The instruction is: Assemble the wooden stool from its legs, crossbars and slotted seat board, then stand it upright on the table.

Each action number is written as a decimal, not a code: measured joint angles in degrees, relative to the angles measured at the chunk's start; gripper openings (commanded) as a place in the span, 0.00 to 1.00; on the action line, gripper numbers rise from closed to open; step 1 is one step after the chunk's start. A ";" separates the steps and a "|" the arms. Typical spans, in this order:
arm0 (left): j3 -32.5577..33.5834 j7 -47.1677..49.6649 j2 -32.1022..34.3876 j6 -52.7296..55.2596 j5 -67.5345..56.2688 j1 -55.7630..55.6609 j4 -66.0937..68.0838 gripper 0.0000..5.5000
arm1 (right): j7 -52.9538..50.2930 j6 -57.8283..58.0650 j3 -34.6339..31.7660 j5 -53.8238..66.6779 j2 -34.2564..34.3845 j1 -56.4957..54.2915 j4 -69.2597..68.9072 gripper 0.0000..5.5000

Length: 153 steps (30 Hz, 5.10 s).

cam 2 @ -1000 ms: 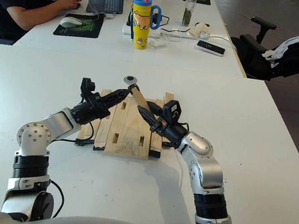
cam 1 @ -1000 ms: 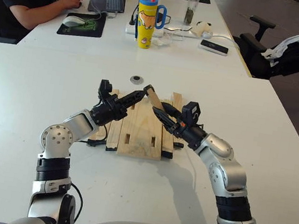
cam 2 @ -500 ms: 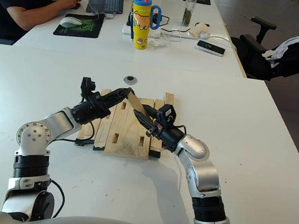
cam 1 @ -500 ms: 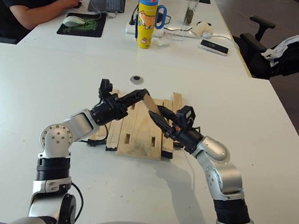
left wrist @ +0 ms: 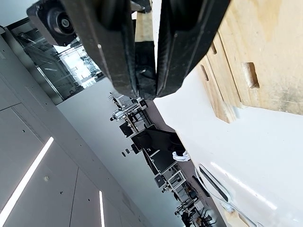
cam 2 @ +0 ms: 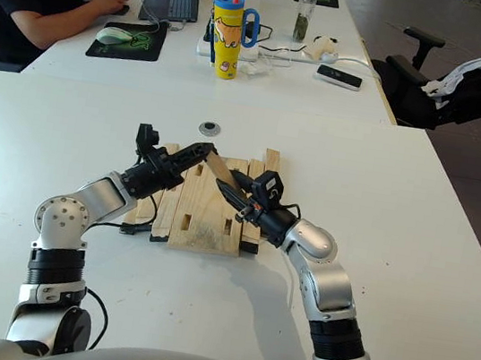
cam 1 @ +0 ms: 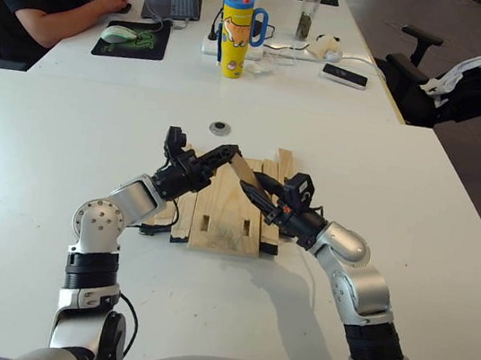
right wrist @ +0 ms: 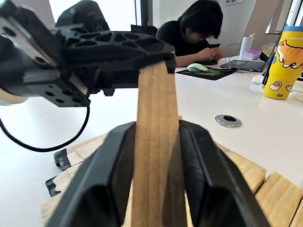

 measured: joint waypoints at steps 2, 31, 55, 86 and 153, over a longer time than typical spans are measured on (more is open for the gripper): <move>-0.08 -0.13 0.02 -0.48 0.29 0.07 0.00 0.09 | -0.47 0.02 0.00 -0.03 0.26 -0.04 0.18 0.30; 3.78 25.28 -0.52 -14.41 16.94 9.82 -20.27 0.08 | -6.97 4.44 -9.01 0.82 -1.51 0.46 6.91 0.74; 3.80 22.94 -3.06 -18.71 20.41 12.77 -15.33 0.08 | -6.71 4.44 -7.20 0.78 -0.18 -0.13 7.26 0.74; -19.24 20.47 3.52 -24.61 51.99 15.98 -19.93 0.08 | -6.91 5.09 -3.16 0.46 0.76 1.63 5.20 0.74; -8.46 13.61 -2.02 -34.46 48.36 -10.67 11.28 0.00 | -7.37 3.96 -1.58 -2.74 4.91 -2.43 10.26 0.74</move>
